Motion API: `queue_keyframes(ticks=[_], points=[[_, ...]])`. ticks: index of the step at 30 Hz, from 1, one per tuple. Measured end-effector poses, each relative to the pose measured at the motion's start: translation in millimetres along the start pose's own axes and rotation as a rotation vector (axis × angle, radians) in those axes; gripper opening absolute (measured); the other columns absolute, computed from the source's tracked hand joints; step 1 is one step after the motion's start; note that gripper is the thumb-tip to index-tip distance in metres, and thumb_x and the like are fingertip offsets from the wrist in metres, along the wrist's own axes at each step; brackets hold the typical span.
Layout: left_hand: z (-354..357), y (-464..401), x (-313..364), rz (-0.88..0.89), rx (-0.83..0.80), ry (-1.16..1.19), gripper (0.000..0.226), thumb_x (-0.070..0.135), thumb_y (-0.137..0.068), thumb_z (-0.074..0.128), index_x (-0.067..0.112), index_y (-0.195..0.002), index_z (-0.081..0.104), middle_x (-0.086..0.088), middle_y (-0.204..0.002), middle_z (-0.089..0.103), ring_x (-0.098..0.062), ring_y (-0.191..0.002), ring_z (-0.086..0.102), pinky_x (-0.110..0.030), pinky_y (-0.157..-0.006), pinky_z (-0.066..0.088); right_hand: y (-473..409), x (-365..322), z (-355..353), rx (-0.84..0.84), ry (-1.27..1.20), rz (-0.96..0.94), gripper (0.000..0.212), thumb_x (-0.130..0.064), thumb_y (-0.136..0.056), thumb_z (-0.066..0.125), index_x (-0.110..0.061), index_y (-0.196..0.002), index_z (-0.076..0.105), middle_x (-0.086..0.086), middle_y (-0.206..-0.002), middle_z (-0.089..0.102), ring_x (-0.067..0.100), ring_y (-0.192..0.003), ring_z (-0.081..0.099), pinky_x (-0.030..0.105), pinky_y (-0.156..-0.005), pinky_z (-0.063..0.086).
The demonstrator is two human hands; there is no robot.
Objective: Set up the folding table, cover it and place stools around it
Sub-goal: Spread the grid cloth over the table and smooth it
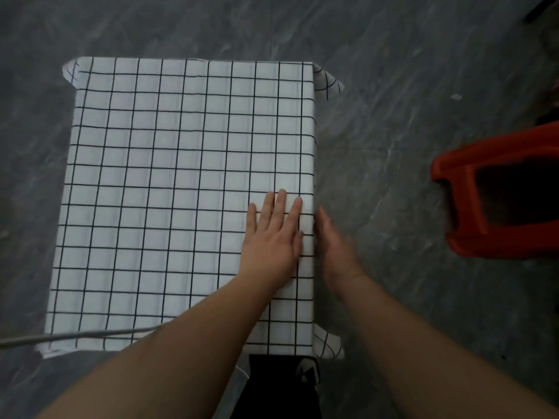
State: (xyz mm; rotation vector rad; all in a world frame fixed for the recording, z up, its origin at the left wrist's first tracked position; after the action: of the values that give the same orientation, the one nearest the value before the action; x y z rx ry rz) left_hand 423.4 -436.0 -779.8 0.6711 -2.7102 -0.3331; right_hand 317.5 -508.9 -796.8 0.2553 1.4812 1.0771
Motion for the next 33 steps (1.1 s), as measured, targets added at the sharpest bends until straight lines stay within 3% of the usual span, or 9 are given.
queue_keyframes(ticks=[1,4,12,15,19,22,25,30,33], points=[[3,0,-1,-0.008,-0.017,-0.009,0.06,0.044,-0.103,0.012,0.028,-0.158,-0.006,-0.005,-0.166,-0.01,-0.023,-0.151,-0.018,-0.054,-0.121,-0.004,-2,4,6,-0.047,-0.055,0.065,0.04,-0.052,-0.098,0.046,-0.026,-0.117,0.071,-0.005,-0.123,0.069,0.007,-0.117,0.062,0.03,-0.099,0.045],[4,0,0,-0.023,-0.046,-0.02,0.06,0.044,-0.103,0.01,0.028,-0.157,-0.012,-0.004,-0.164,-0.018,-0.022,-0.149,-0.024,-0.055,-0.121,-0.007,-7,19,10,-0.022,-0.116,0.189,0.061,-0.07,-0.083,0.052,-0.026,-0.123,0.069,-0.001,-0.127,0.068,0.013,-0.123,0.059,0.041,-0.112,0.039],[-5,-1,1,-0.02,-0.134,0.02,0.061,0.043,-0.104,0.013,0.029,-0.156,-0.016,-0.003,-0.162,-0.026,-0.021,-0.146,-0.031,-0.054,-0.12,-0.012,-11,12,8,-0.024,-0.114,0.337,0.056,-0.055,-0.103,0.025,-0.023,-0.133,0.06,-0.001,-0.127,0.067,0.01,-0.117,0.06,0.033,-0.104,0.042],[-10,-3,1,-0.027,-0.135,0.049,0.061,0.044,-0.104,0.016,0.03,-0.157,-0.011,-0.003,-0.164,-0.021,-0.02,-0.147,-0.029,-0.054,-0.12,-0.01,-14,-1,11,-0.077,-0.136,0.419,0.061,-0.056,-0.103,0.018,-0.02,-0.127,0.061,0.003,-0.13,0.066,0.01,-0.112,0.061,0.031,-0.096,0.043],[-19,-3,4,-0.046,-0.096,0.073,0.06,0.044,-0.102,0.025,0.031,-0.158,0.007,-0.004,-0.167,-0.001,-0.021,-0.152,-0.011,-0.054,-0.121,0.0,-18,-27,9,-0.087,-0.16,0.486,0.064,-0.054,-0.104,0.015,-0.015,-0.139,0.051,-0.001,-0.137,0.056,0.02,-0.13,0.05,0.033,-0.095,0.04],[-31,-11,3,-0.088,-0.03,0.089,0.053,0.042,-0.099,0.034,0.029,-0.15,0.034,-0.005,-0.158,0.031,-0.024,-0.147,0.021,-0.056,-0.117,0.016,-36,-42,5,0.059,-0.073,0.355,0.059,-0.046,-0.106,0.018,-0.013,-0.117,0.065,0.01,-0.129,0.065,0.016,-0.105,0.063,0.028,-0.078,0.049],[-46,-32,0,-0.126,0.063,0.099,0.05,0.038,-0.093,0.039,0.026,-0.14,0.047,-0.005,-0.145,0.045,-0.026,-0.136,0.037,-0.058,-0.112,0.023,-60,-69,1,0.197,-0.063,0.213,0.047,-0.038,-0.108,0.025,-0.01,-0.106,0.063,0.016,-0.121,0.066,0.019,-0.098,0.063,0.027,-0.077,0.049],[-67,-95,-16,-0.155,0.185,0.187,0.059,0.032,-0.092,0.034,0.019,-0.149,0.038,-0.009,-0.158,0.031,-0.029,-0.15,0.017,-0.056,-0.121,0.011,-103,-123,11,0.102,-0.066,0.119,0.046,-0.044,-0.106,0.024,-0.018,-0.127,0.057,-0.001,-0.125,0.062,0.007,-0.102,0.059,0.026,-0.086,0.045],[-74,-139,-24,-0.143,0.191,0.17,0.061,0.033,-0.096,0.03,0.02,-0.156,0.023,-0.009,-0.164,0.018,-0.028,-0.153,0.005,-0.052,-0.123,0.006,-126,-139,25,-0.04,-0.052,0.107,0.045,-0.047,-0.106,0.02,-0.03,-0.113,0.061,-0.016,-0.11,0.067,-0.004,-0.096,0.061,0.022,-0.08,0.046]])
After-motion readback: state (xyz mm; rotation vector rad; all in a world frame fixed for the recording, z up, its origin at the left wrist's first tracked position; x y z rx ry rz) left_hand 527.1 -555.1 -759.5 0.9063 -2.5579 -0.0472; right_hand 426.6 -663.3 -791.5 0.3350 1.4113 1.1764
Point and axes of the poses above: each hand's wrist, its own y-axis away from the middle knuckle, its own z-axis out of the palm, x = y × z, the point moved 3 cm from there along -y, towards the middle knuckle
